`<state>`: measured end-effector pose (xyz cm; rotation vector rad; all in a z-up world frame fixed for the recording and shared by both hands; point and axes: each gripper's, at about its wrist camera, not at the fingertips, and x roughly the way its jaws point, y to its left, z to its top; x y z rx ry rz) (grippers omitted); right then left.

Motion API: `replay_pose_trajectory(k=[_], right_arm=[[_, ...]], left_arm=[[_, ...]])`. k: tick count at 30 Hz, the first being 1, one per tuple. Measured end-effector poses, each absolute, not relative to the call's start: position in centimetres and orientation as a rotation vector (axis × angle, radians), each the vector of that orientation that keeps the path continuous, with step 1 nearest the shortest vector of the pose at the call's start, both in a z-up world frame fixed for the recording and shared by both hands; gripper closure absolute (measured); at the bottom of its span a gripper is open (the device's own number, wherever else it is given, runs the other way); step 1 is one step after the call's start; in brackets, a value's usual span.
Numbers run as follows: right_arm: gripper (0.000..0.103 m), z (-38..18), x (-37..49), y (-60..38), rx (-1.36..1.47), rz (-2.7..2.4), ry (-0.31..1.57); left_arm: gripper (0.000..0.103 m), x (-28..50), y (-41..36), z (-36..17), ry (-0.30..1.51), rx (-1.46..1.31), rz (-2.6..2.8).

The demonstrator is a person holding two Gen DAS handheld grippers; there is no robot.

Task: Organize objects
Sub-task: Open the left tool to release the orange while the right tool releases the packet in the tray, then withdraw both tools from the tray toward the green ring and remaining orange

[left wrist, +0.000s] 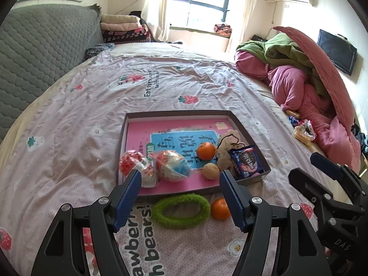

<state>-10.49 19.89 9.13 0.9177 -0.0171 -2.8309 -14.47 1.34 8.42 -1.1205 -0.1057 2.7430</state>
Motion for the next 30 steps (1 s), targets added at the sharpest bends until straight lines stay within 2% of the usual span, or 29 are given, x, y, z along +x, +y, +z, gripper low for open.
replay_pose_trajectory(k=[30], right_arm=[[0.032, 6.0, -7.6, 17.9, 0.979, -2.767, 0.038]], left_arm=[[0.031, -10.1, -0.3, 4.1, -0.113, -1.190, 2.735]])
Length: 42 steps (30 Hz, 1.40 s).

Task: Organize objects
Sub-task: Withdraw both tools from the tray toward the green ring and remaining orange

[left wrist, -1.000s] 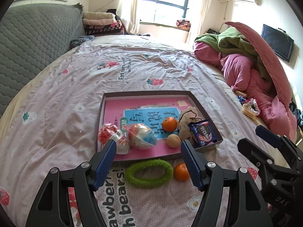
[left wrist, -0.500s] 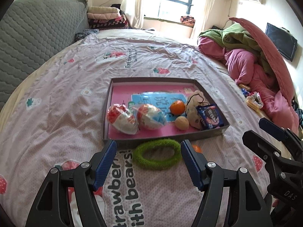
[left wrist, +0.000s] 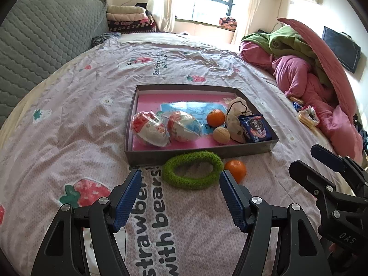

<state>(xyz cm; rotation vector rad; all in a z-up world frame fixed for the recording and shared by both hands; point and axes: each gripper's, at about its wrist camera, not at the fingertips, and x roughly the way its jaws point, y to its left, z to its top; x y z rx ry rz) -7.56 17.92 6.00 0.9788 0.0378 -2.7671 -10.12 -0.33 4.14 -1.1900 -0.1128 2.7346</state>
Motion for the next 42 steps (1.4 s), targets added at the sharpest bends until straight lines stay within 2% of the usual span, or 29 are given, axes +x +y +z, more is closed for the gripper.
replay_pose_trajectory(k=[42], right_arm=[[0.032, 0.0, -7.2, 16.6, 1.106, -2.686, 0.075]], left_arm=[[0.031, -9.2, -0.5, -1.9, -0.110, -1.316, 2.683]])
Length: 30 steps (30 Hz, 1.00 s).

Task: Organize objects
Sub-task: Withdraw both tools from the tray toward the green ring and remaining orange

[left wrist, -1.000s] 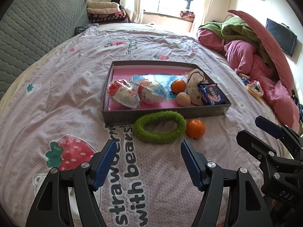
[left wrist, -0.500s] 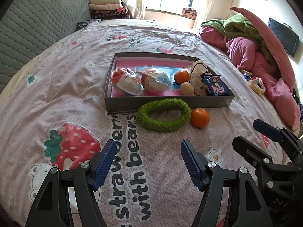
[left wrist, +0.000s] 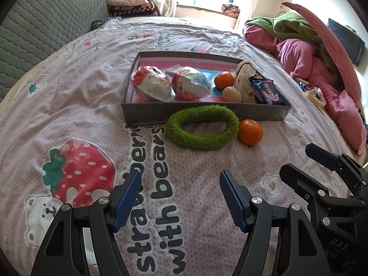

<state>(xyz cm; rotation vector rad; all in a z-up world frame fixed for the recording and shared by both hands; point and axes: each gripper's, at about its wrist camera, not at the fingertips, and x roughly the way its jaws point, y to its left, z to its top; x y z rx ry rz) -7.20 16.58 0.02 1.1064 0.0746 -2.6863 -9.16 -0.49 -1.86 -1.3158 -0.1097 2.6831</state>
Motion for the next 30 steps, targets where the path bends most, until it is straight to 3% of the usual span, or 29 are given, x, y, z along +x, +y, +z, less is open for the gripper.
replay_pose_trajectory(k=[30], right_arm=[[0.032, -2.4, -12.8, 16.3, 1.219, -2.640, 0.048]], left_arm=[[0.031, -15.5, -1.1, -2.8, -0.200, -1.392, 2.642]])
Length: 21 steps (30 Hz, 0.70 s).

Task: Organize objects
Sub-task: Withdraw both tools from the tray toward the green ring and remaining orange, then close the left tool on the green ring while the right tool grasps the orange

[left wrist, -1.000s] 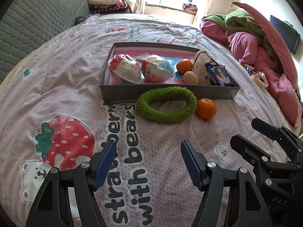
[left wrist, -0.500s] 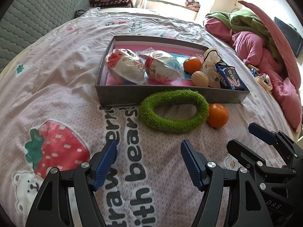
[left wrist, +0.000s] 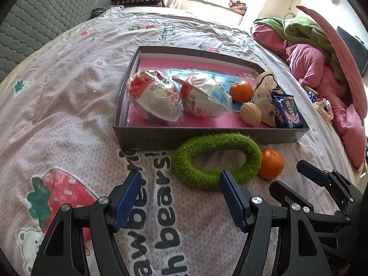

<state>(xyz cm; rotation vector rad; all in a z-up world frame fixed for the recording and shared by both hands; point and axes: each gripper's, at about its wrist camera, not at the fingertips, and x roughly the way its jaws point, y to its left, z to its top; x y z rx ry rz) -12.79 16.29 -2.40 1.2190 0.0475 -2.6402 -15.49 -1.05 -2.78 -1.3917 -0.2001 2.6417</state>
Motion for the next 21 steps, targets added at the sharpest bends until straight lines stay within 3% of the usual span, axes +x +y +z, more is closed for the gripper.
replay_pose_trajectory(k=[17, 21], right_arm=[[0.032, -3.5, -14.9, 15.5, 1.256, -2.599, 0.079], [0.037, -3.8, -15.3, 15.2, 1.265, -2.600, 0.106]], left_arm=[[0.031, -17.6, -0.6, -3.7, -0.173, -1.405, 2.639], [0.038, -18.0, -0.3, -3.9, -0.155, -1.402, 2.629]])
